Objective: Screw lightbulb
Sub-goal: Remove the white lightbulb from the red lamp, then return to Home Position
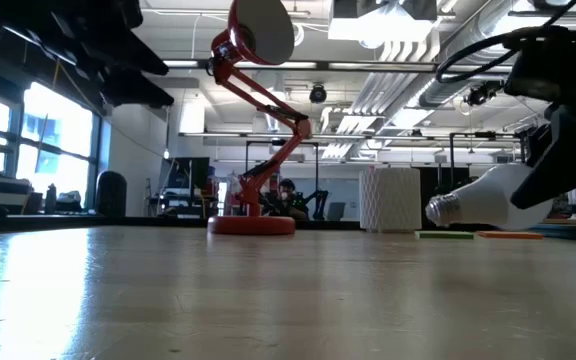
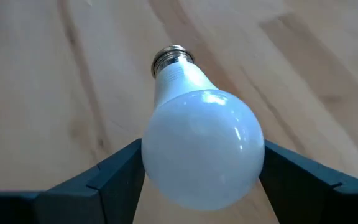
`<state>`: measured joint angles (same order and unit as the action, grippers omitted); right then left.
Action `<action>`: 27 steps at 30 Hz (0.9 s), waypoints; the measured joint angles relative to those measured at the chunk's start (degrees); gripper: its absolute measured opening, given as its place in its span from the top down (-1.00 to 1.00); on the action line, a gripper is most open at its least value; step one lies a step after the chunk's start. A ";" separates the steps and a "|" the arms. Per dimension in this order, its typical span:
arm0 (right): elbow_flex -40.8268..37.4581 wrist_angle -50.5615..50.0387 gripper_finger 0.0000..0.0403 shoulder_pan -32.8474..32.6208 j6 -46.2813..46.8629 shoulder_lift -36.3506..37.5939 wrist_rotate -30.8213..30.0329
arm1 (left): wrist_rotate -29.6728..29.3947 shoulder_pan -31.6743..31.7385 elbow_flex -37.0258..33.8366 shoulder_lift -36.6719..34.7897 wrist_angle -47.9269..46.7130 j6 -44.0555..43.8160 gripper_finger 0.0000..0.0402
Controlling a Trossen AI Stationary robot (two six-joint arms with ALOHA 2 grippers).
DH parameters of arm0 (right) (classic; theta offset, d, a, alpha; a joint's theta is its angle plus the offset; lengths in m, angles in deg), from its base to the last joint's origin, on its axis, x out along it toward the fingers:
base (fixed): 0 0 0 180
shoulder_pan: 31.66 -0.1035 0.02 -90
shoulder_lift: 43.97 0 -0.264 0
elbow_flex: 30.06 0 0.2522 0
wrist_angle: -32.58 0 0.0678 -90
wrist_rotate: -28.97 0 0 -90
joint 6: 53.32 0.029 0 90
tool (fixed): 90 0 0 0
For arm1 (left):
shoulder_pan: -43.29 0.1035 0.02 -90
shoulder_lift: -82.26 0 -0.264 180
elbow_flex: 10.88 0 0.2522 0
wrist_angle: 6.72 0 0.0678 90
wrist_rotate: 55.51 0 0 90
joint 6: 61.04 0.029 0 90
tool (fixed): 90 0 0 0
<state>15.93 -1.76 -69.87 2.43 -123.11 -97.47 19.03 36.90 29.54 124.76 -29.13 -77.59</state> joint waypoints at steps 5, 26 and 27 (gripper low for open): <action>-5.24 14.70 -0.46 2.47 -5.72 0.00 2.07 | -3.00 -3.97 0.00 7.64 6.18 1.80 -0.68; -3.50 21.48 -0.62 9.42 -16.78 0.02 4.97 | -4.82 -7.85 -0.02 23.98 18.58 1.68 -0.68; -3.18 21.37 -0.62 9.41 -17.03 0.02 4.97 | -4.83 -7.97 -0.02 24.64 19.47 1.67 -0.68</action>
<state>12.76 19.61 -60.46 -14.60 -123.09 -92.50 14.20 28.93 29.52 149.40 -9.66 -75.92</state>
